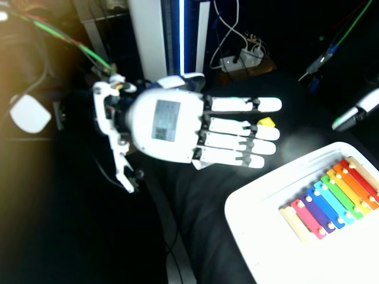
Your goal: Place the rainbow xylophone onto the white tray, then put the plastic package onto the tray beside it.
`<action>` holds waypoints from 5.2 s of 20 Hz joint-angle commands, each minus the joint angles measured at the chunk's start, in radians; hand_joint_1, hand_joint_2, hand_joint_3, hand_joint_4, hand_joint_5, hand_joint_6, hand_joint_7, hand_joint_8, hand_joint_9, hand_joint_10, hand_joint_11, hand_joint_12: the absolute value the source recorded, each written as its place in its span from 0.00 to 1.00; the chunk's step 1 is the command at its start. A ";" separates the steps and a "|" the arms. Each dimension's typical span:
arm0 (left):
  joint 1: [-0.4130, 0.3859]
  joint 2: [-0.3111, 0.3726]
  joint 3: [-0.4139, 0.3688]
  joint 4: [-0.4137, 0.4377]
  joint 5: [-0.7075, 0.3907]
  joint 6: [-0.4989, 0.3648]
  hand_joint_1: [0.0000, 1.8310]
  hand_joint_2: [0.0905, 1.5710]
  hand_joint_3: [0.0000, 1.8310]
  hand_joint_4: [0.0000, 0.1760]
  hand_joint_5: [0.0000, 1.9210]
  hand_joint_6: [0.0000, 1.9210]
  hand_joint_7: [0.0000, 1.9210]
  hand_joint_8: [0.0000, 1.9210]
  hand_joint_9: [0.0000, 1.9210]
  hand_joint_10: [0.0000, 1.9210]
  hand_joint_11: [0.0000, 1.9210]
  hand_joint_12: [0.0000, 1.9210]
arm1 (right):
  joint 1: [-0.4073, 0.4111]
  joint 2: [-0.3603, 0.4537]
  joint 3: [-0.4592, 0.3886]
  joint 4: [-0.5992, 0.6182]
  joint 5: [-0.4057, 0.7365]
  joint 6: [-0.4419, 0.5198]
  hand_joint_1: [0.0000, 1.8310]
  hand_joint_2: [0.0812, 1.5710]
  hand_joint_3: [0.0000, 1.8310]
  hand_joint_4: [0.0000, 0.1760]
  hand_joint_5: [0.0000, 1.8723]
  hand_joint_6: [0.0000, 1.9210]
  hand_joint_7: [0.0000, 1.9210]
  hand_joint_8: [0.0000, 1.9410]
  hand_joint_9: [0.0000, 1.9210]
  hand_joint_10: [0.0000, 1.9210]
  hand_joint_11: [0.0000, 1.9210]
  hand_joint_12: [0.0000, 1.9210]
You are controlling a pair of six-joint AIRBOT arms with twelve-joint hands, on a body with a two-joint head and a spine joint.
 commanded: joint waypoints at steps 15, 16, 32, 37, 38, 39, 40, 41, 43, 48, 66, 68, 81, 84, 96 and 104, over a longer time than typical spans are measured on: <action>0.222 0.255 -0.274 -0.445 -0.381 0.348 0.42 0.41 0.00 0.61 0.00 0.00 0.00 0.00 0.00 0.00 0.00 0.00 | 0.155 -0.098 0.052 -0.345 -0.100 0.230 0.29 0.32 0.00 0.36 0.00 0.00 0.00 0.00 0.00 0.00 0.05 0.02; 0.230 0.258 -0.278 -0.459 -0.396 0.353 0.42 0.40 0.00 0.56 0.00 0.00 0.00 0.00 0.00 0.00 0.00 0.00 | 0.156 -0.107 0.057 -0.365 -0.107 0.243 0.28 0.32 0.00 0.35 0.00 0.00 0.00 0.00 0.00 0.00 0.05 0.02; 0.325 0.296 -0.336 -0.547 -0.509 0.385 0.39 0.40 0.00 0.44 0.00 0.00 0.00 0.00 0.01 0.00 0.02 0.01 | 0.156 -0.164 0.096 -0.618 -0.229 0.375 0.34 0.35 0.00 0.00 0.00 0.00 0.01 0.00 0.00 0.00 0.04 0.02; 0.354 0.296 -0.336 -0.574 -0.521 0.385 0.40 0.39 0.00 0.52 0.00 0.00 0.00 0.00 0.00 0.00 0.01 0.01 | 0.155 -0.174 0.097 -0.658 -0.246 0.390 0.33 0.37 0.01 0.02 0.00 0.00 0.00 0.00 0.00 0.00 0.02 0.02; 0.355 0.296 -0.336 -0.574 -0.521 0.385 0.40 0.39 0.00 0.50 0.00 0.00 0.00 0.00 0.00 0.00 0.01 0.01 | 0.155 -0.174 0.097 -0.666 -0.248 0.394 0.32 0.38 0.01 0.00 0.00 0.00 0.01 0.00 0.01 0.00 0.03 0.02; 0.357 0.295 -0.337 -0.575 -0.521 0.385 0.39 0.40 0.00 0.44 0.00 0.00 0.00 0.00 0.00 0.00 0.01 0.01 | 0.155 -0.174 0.097 -0.677 -0.250 0.401 0.31 0.39 0.01 0.00 0.00 0.00 0.01 0.00 0.01 0.00 0.04 0.03; 0.359 0.295 -0.337 -0.576 -0.521 0.385 0.39 0.40 0.00 0.42 0.00 0.00 0.00 0.00 0.00 0.00 0.02 0.01 | 0.155 -0.174 0.097 -0.682 -0.250 0.405 0.32 0.39 0.01 0.00 0.00 0.00 0.02 0.01 0.02 0.01 0.06 0.04; 0.361 0.295 -0.338 -0.576 -0.521 0.385 0.39 0.39 0.00 0.41 0.00 0.00 0.00 0.00 0.00 0.00 0.02 0.01 | 0.155 -0.173 0.096 -0.686 -0.250 0.407 0.32 0.39 0.00 0.00 0.01 0.00 0.05 0.00 0.06 0.01 0.08 0.06; 0.367 0.295 -0.339 -0.578 -0.521 0.385 0.39 0.39 0.00 0.36 0.00 0.00 0.00 0.00 0.00 0.00 0.03 0.01 | 0.155 -0.173 0.096 -0.694 -0.251 0.411 0.32 0.38 0.00 0.00 0.04 0.00 0.09 0.01 0.09 0.01 0.08 0.08; 0.385 0.295 -0.341 -0.593 -0.529 0.385 0.39 0.39 0.00 0.28 0.00 0.00 0.00 0.00 0.00 0.00 0.02 0.02 | 0.155 -0.173 0.094 -0.709 -0.259 0.415 0.31 0.38 0.00 0.00 0.07 0.00 0.11 0.00 0.11 0.00 0.11 0.12; 0.429 0.290 -0.343 -0.623 -0.548 0.385 0.41 0.40 0.00 0.46 0.00 0.00 0.00 0.00 0.00 0.00 0.02 0.02 | 0.155 -0.173 0.097 -0.737 -0.297 0.415 0.48 0.43 0.00 0.00 0.14 0.00 0.16 0.00 0.17 0.00 0.17 0.16; 0.435 0.290 -0.344 -0.630 -0.553 0.385 0.40 0.40 0.00 0.29 0.00 0.00 0.00 0.00 0.00 0.00 0.01 0.02 | 0.155 -0.173 0.101 -0.749 -0.303 0.415 0.45 0.43 0.00 0.00 0.14 0.00 0.17 0.01 0.18 0.01 0.15 0.15; 0.489 0.292 -0.352 -0.672 -0.588 0.385 0.41 0.37 0.00 0.38 0.00 0.00 0.00 0.00 0.01 0.00 0.01 0.02 | 0.155 -0.203 0.130 -0.769 -0.344 0.415 0.47 0.44 0.00 0.00 0.17 0.00 0.20 0.00 0.21 0.00 0.19 0.24; 0.496 0.292 -0.354 -0.676 -0.591 0.385 0.41 0.37 0.00 0.41 0.00 0.00 0.00 0.00 0.01 0.00 0.00 0.02 | 0.155 -0.208 0.138 -0.772 -0.358 0.415 0.46 0.43 0.00 0.00 0.17 0.00 0.22 0.01 0.24 0.01 0.22 0.21; 0.526 0.295 -0.362 -0.697 -0.609 0.384 0.40 0.37 0.00 0.50 0.00 0.00 0.00 0.00 0.00 0.00 0.01 0.02 | 0.155 -0.240 0.173 -0.773 -0.378 0.415 0.63 0.60 0.00 0.00 0.45 0.00 0.43 0.01 0.40 0.01 0.31 0.13; 0.543 0.294 -0.364 -0.711 -0.623 0.384 0.41 0.37 0.00 0.55 0.00 0.00 0.00 0.00 0.00 0.00 0.00 0.02 | 0.155 -0.239 0.179 -0.765 -0.378 0.415 0.62 0.76 0.00 0.00 0.41 0.66 0.50 0.67 0.61 0.78 0.63 0.87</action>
